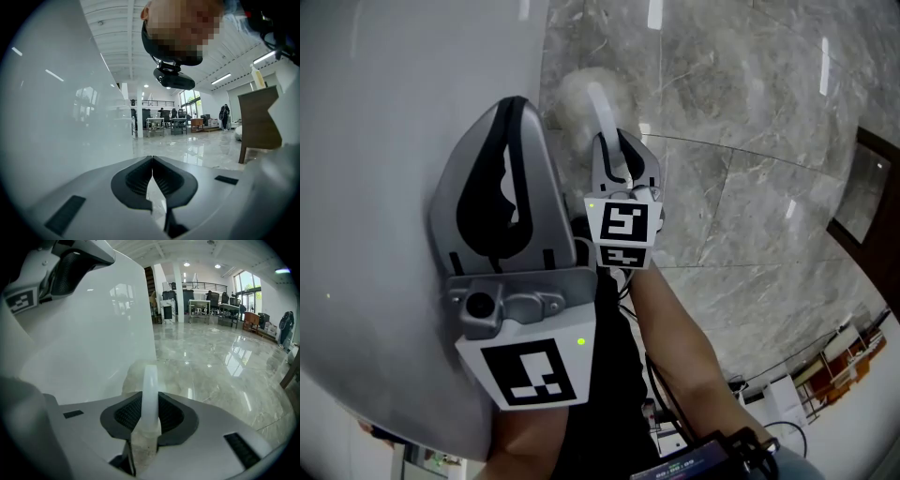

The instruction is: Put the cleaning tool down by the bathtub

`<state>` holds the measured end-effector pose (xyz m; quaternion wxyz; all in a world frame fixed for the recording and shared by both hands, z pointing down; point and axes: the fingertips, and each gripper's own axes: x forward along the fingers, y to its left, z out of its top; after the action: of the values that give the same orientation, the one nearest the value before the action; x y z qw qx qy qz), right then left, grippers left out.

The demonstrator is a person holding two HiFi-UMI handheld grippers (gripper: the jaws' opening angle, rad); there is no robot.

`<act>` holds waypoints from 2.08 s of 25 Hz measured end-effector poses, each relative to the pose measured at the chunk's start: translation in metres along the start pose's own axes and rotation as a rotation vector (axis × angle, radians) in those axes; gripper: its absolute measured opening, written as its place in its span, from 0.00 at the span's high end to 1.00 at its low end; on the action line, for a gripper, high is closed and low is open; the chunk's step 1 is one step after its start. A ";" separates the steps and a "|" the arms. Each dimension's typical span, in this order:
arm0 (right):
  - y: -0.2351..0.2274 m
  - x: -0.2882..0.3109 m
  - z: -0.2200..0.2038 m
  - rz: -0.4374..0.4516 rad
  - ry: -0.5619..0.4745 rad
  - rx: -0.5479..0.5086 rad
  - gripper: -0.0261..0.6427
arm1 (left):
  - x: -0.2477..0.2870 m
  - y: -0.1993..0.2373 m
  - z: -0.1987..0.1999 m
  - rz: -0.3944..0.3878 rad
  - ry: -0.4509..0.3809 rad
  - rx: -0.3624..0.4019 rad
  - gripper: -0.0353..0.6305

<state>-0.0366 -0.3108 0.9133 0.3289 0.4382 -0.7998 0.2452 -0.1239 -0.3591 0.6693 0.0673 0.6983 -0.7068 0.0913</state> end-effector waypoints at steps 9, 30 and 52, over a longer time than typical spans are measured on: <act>0.013 0.035 -0.018 0.024 0.031 -0.059 0.81 | 0.005 0.007 -0.016 0.012 0.019 -0.005 0.92; 0.002 -0.046 0.049 0.021 -0.097 -0.020 0.80 | -0.016 -0.022 0.056 -0.045 0.003 -0.011 0.92; -0.019 -0.358 0.382 -0.060 -0.657 -0.069 0.94 | -0.049 -0.022 0.313 -0.140 -0.159 0.119 0.92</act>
<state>0.0034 -0.3873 0.3966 0.0749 0.5058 -0.8577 0.0536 -0.0908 -0.3816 0.3545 -0.0244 0.7539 -0.6526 0.0724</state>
